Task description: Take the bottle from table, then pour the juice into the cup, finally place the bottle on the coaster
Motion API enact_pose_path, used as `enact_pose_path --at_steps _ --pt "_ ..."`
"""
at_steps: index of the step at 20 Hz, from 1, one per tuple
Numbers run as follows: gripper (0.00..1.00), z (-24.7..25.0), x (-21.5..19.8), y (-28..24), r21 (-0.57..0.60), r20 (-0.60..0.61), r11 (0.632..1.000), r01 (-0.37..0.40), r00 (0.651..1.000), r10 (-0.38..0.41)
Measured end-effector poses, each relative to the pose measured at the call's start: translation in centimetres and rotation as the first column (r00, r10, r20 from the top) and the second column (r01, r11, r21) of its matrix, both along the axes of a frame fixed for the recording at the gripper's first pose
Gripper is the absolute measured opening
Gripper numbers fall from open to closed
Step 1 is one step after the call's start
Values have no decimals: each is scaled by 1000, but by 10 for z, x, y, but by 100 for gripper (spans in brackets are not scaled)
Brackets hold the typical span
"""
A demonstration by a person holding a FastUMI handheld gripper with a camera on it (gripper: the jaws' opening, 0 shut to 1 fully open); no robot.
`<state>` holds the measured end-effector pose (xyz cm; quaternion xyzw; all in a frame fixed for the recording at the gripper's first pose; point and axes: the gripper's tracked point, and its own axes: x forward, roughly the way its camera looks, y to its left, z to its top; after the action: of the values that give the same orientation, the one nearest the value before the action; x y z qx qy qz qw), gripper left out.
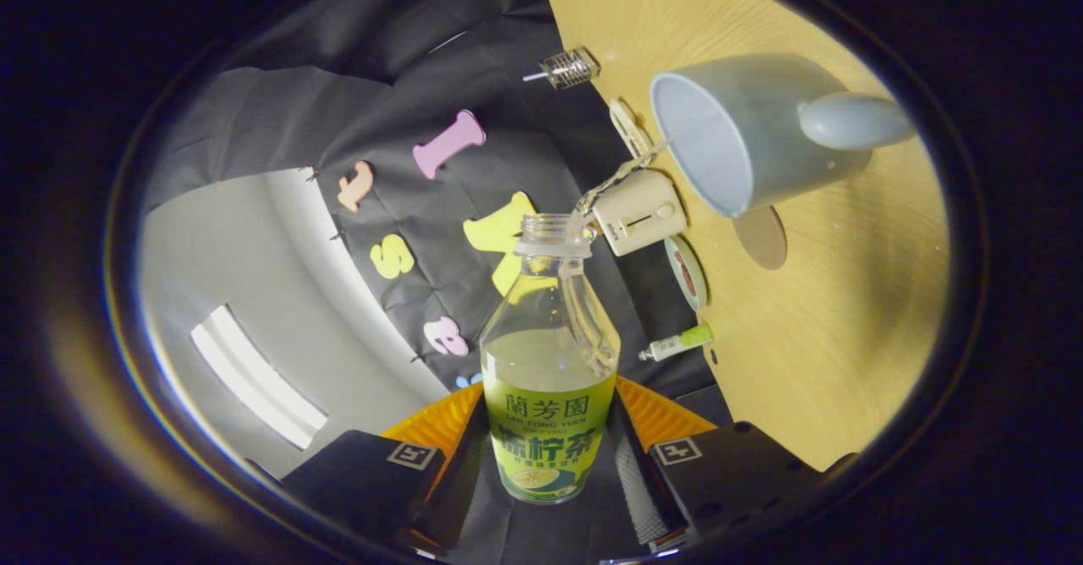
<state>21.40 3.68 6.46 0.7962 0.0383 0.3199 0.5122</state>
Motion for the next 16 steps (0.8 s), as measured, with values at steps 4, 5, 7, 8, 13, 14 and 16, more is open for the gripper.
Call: enact_pose_path --at_steps 4,5,7,8,13,14,16 --pt "78 -1 -1 -2 27 -11 1000 -4 1000 4" --pt "78 -1 0 -4 41 -15 999 -5 1000 5" --pt "78 -1 0 -8 74 -26 997 -7 1000 9" --pt "78 -3 1 -9 85 -33 996 -8 999 11" --pt "77 9 -2 -12 106 -25 994 -22 999 25" --pt "77 10 -3 -15 128 -28 992 -21 999 25" --pt "78 15 -6 -20 189 -35 982 -21 999 28"
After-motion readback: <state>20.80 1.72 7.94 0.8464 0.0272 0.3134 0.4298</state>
